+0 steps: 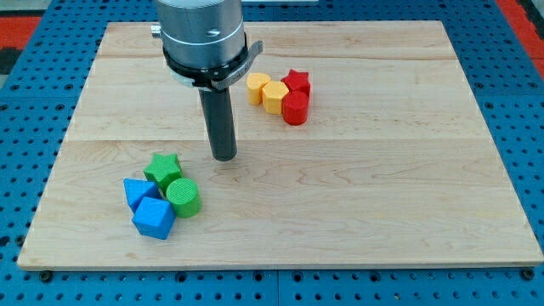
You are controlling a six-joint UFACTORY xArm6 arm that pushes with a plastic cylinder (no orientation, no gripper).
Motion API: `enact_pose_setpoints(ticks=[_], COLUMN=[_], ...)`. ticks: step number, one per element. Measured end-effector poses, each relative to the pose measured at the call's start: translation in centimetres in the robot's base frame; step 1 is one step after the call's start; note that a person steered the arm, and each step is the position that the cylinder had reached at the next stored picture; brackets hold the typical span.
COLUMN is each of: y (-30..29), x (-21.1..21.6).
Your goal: Move blue cube towards bottom center
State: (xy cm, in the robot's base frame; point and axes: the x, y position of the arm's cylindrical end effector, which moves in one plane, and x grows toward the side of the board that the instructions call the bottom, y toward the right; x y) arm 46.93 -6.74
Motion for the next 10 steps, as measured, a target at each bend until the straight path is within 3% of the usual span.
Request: enact_pose_setpoints(ticks=[1,3,5,6,7,8,10], y=[-3.1,-15.6,-22.7,-22.0,-16.0,-6.3,-3.7], x=[-1.1,-2.7,3.3,7.1,10.1,10.8,8.8])
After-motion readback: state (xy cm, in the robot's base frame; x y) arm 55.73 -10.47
